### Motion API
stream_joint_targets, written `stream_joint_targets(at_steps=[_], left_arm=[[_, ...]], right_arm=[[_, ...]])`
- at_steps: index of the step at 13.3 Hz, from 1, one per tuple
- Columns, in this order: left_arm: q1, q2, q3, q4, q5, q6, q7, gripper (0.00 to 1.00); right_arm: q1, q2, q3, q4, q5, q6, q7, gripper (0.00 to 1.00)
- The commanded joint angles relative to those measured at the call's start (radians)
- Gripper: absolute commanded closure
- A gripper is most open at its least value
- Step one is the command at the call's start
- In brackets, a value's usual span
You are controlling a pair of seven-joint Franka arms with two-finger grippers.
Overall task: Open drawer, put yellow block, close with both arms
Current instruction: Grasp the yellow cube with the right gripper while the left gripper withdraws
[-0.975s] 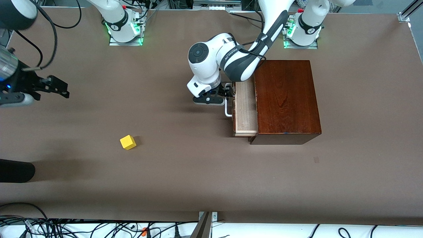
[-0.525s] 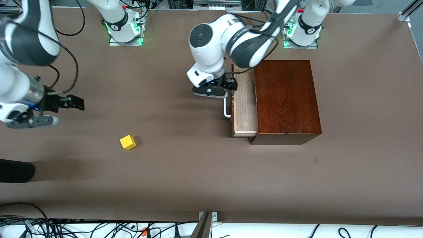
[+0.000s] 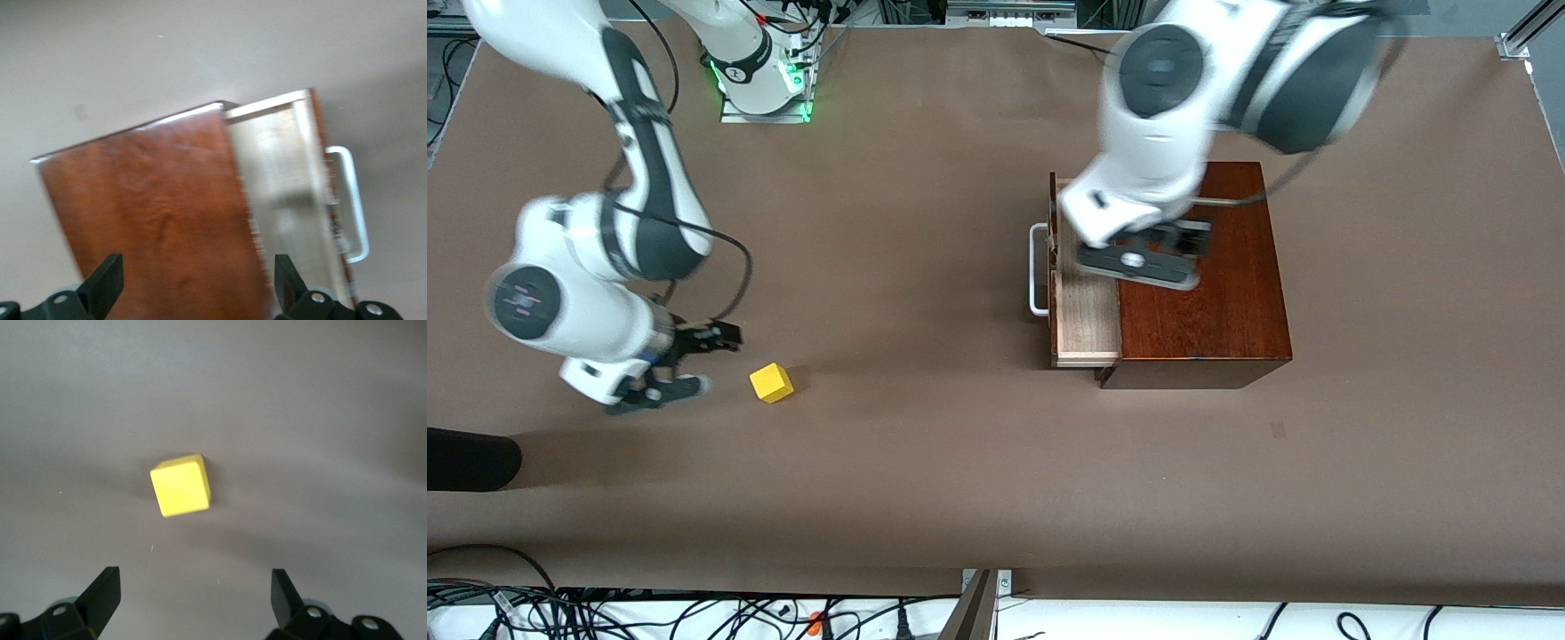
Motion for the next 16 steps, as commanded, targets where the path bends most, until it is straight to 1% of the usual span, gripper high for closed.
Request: stream_joint_targets(at_steps=[1,4,5,6,7,8,9,10,11,12,13,15,16], left_arm=[[0.147,-0.035,-0.016,0.021,-0.088,-0.034,0.143,0.0],[0.304,-0.081,-0.013,0.02,-0.208,-0.176,0.247,0.0],[0.339,-0.09,-0.009,0.001,-0.219,-0.195,0.287,0.0],[0.344,-0.136,-0.001,-0.055,-0.204,-0.188,0.313,0.0],[0.344,-0.196,0.005,-0.131,-0.181,-0.143,0.3,0.0],[0.343,-0.268,0.011,-0.226,-0.13,-0.046,0.281,0.0],[0.344,-0.322,0.032,-0.318,-0.115,0.045,0.28,0.0],[0.347,-0.365,0.052,-0.391,-0.112,0.132,0.292,0.0],[0.353,-0.397,0.071,-0.435,-0.116,0.186,0.287,0.0],[0.353,-0.399,0.097,-0.445,-0.119,0.21,0.289,0.0],[0.358,-0.402,0.111,-0.445,-0.121,0.205,0.281,0.0],[0.391,-0.41,0.111,-0.438,-0.141,0.175,0.289,0.0],[0.39,-0.41,0.106,-0.416,-0.142,0.135,0.293,0.0]], right_arm=[[-0.005,0.072,0.02,0.002,0.005,0.091,-0.117,0.0],[-0.005,0.121,0.022,-0.042,0.005,0.24,-0.136,0.0],[-0.005,0.138,0.022,-0.045,0.005,0.266,-0.136,0.0],[-0.005,0.152,0.025,-0.053,0.005,0.289,-0.136,0.0],[-0.005,0.155,0.03,-0.065,0.007,0.312,-0.136,0.0],[-0.005,0.157,0.03,-0.073,0.007,0.32,-0.136,0.0],[-0.005,0.157,0.03,-0.075,0.007,0.322,-0.136,0.0],[-0.005,0.157,0.03,-0.075,0.007,0.322,-0.136,0.0],[-0.005,0.158,0.03,-0.075,0.006,0.322,-0.136,0.01],[-0.006,0.16,0.03,-0.075,0.005,0.323,-0.136,0.08],[-0.005,0.164,0.03,-0.076,0.005,0.323,-0.137,0.24],[-0.005,0.166,0.03,-0.081,0.005,0.33,-0.151,0.6],[-0.005,0.166,0.03,-0.084,0.005,0.336,-0.156,0.68]])
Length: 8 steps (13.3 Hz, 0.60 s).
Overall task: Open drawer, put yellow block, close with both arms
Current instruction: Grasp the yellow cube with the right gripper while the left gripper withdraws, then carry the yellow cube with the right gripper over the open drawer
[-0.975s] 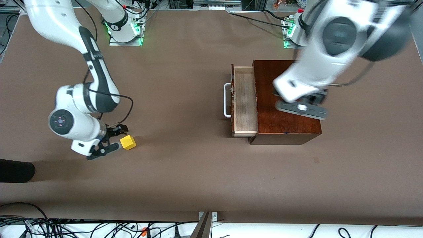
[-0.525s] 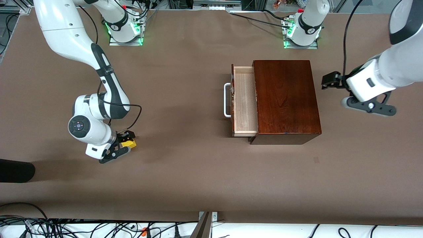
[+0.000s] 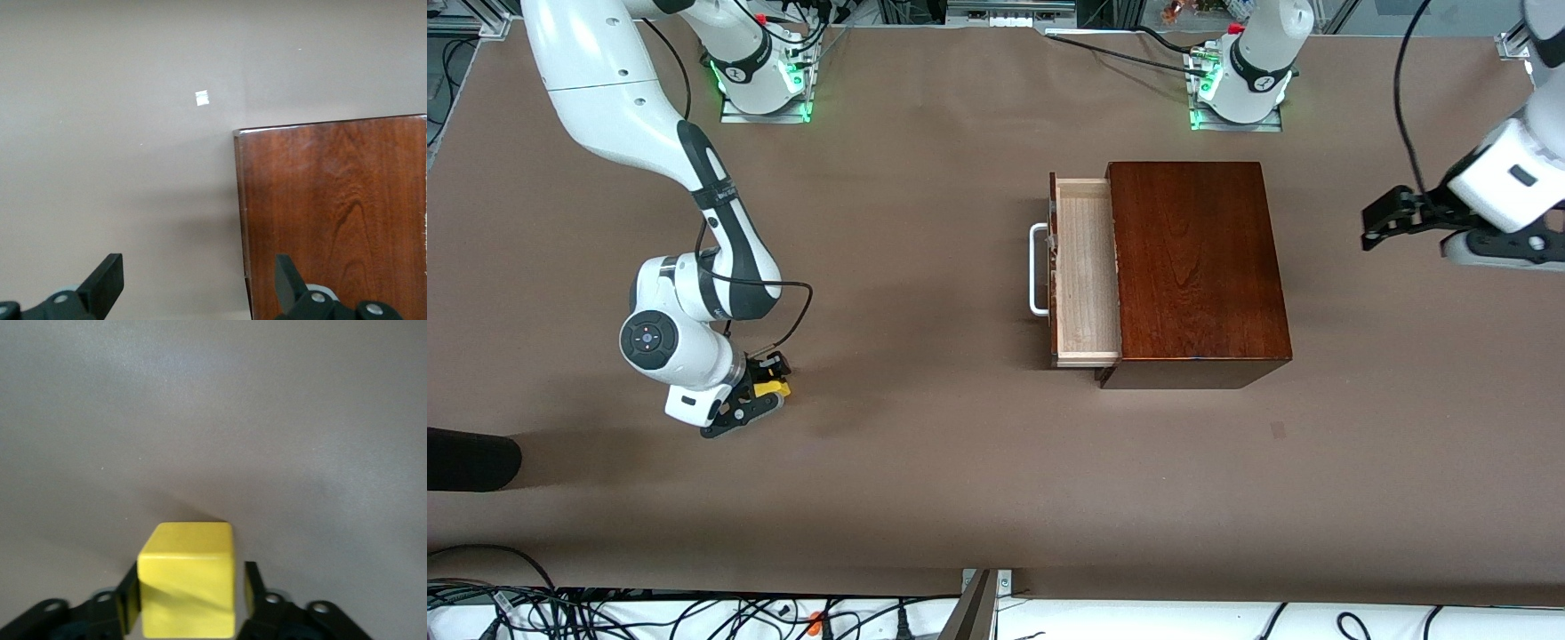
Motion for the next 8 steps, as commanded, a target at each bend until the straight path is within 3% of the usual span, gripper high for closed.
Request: stream_joint_targets(at_steps=[1,3,4,8], left_arm=[[-0.001,-0.029,-0.019,0.003,-0.005,-0.044,0.007,0.0],[-0.001,-0.029,-0.043,0.015,0.004,-0.046,0.007,0.0],[-0.001,-0.029,-0.045,0.017,0.003,-0.046,0.009,0.0],[0.004,-0.002,-0.042,0.043,0.006,-0.054,0.012,0.0]], right_arm=[[-0.006,-0.008,0.008,-0.02,0.005,0.022,-0.033,0.8],[0.0,-0.013,0.014,-0.017,0.005,0.012,-0.042,0.97],[0.0,-0.019,0.039,-0.02,0.007,0.007,-0.035,1.0],[0.003,-0.069,0.144,0.013,0.01,-0.028,-0.033,1.0]])
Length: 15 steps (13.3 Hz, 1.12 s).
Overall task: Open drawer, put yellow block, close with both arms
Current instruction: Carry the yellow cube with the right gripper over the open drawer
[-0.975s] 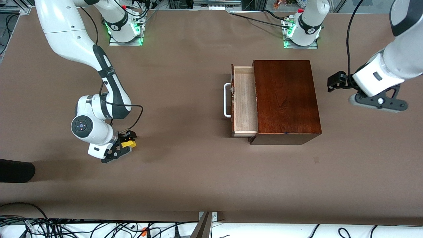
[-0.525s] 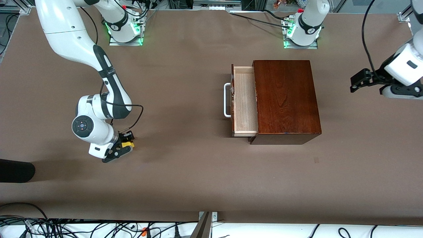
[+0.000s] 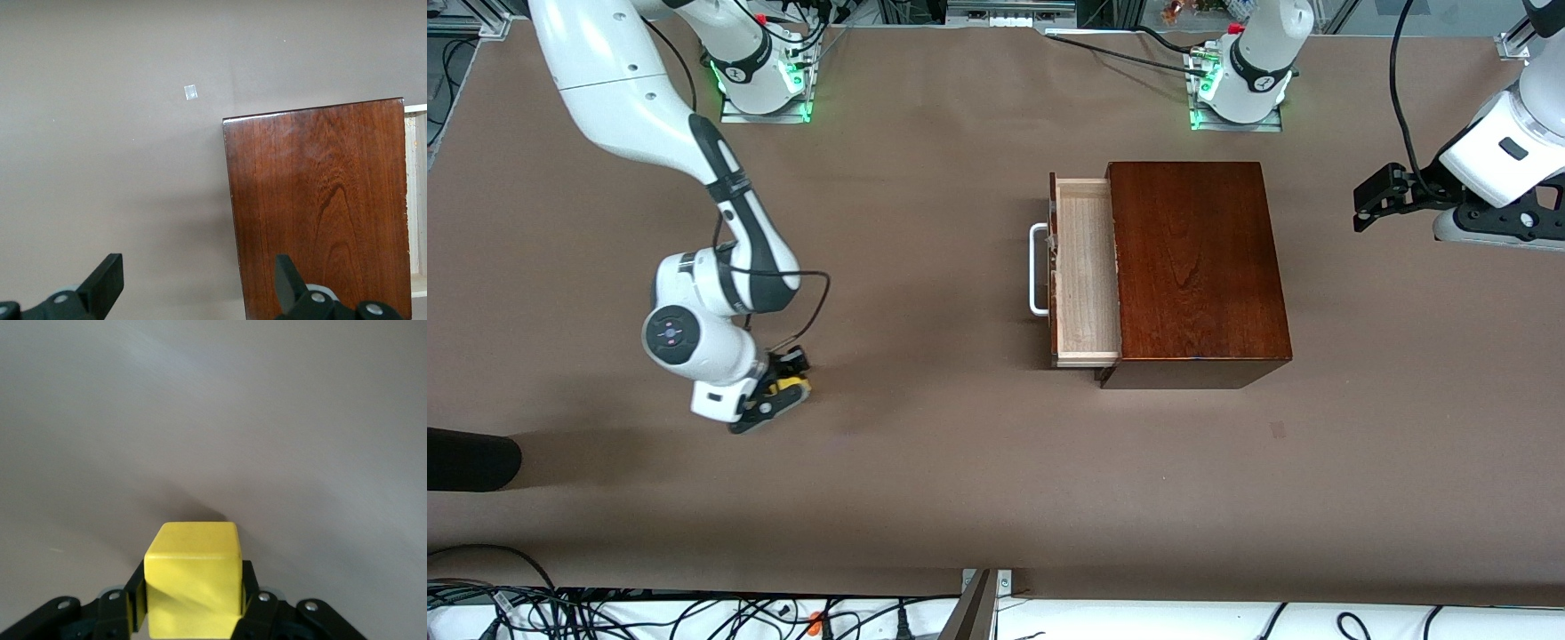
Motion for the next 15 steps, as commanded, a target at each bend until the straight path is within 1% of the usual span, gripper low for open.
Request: stream_joint_targets(at_steps=[1,2,5,7,8,9,11,12,15], left_arm=[[0.005,0.032,0.001,0.045,0.006,-0.022,0.012,0.0],[0.003,0.032,-0.001,0.045,0.006,-0.025,0.009,0.0],[0.005,0.032,-0.001,0.045,0.004,-0.028,0.011,0.0],[-0.003,0.032,-0.003,0.045,0.004,-0.049,0.014,0.0],[-0.003,0.032,-0.007,0.045,0.004,-0.054,0.015,0.0],[-0.003,0.032,-0.009,0.045,0.004,-0.054,0.015,0.0],[-0.005,0.036,-0.027,0.045,0.006,-0.046,0.012,0.0],[-0.005,0.036,-0.036,0.045,0.006,-0.046,0.009,0.0],[-0.003,0.045,-0.041,0.043,0.008,-0.045,-0.002,0.0]], right_arm=[[-0.001,-0.063,0.084,0.031,-0.001,-0.068,-0.009,1.0],[0.019,-0.064,0.105,0.071,-0.007,-0.102,-0.009,1.0],[0.132,-0.049,0.107,0.244,-0.051,-0.257,-0.009,1.0],[0.23,-0.045,0.101,0.283,-0.068,-0.291,-0.007,1.0],[0.262,-0.04,0.099,0.331,-0.068,-0.297,-0.007,1.0],[0.279,-0.031,0.104,0.379,-0.068,-0.326,-0.009,1.0],[0.359,-0.022,0.101,0.472,-0.073,-0.402,-0.007,1.0],[0.4,-0.022,0.098,0.497,-0.087,-0.418,-0.007,1.0],[0.479,-0.023,0.101,0.539,-0.108,-0.432,-0.015,1.0]])
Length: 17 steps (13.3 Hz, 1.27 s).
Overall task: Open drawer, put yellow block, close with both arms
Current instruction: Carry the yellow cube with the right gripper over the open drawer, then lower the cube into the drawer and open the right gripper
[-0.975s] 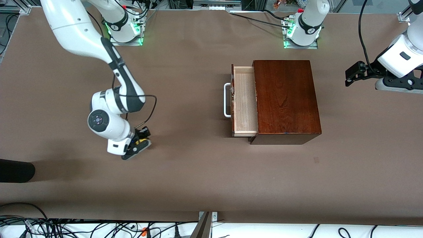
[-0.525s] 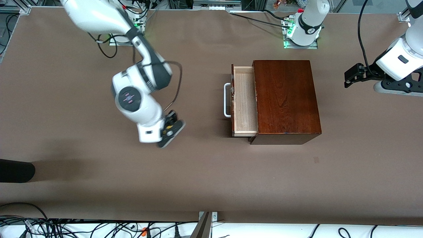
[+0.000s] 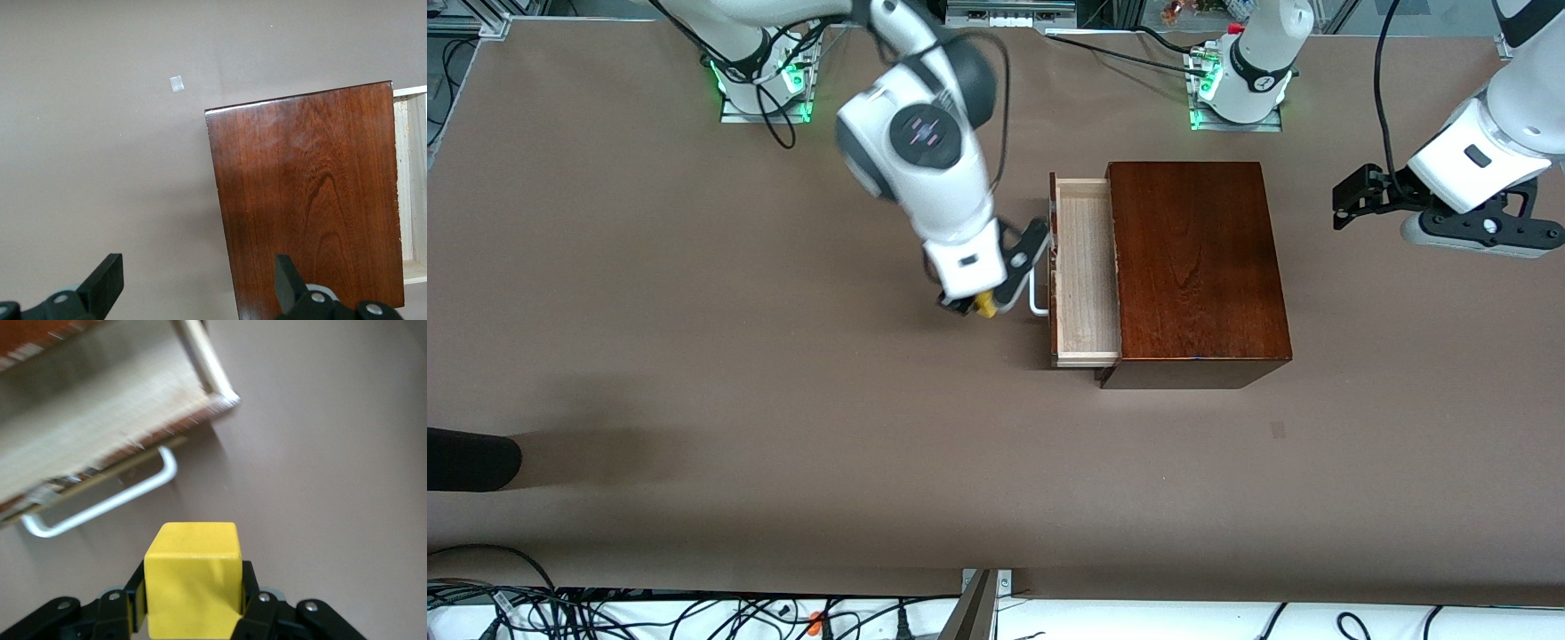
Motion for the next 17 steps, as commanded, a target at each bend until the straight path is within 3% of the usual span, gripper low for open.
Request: stream_joint_targets(at_steps=[1,3,10,17], left_arm=[[0.0,0.023,-0.002,0.035,0.009,-0.018,-0.001,0.0],[0.002,0.025,-0.002,0.035,0.008,-0.022,-0.002,0.0],[0.007,0.025,-0.003,0.035,0.008,-0.029,-0.001,0.0],[0.007,0.026,-0.003,0.037,0.008,-0.027,0.001,0.0]], right_arm=[[0.083,0.028,-0.013,0.069,-0.026,-0.025,-0.013,1.0],[0.154,0.031,-0.011,0.069,-0.068,0.001,-0.007,1.0],[0.258,0.099,-0.013,0.074,-0.08,0.161,-0.007,1.0],[0.284,0.14,-0.01,0.068,-0.164,0.124,-0.023,1.0]])
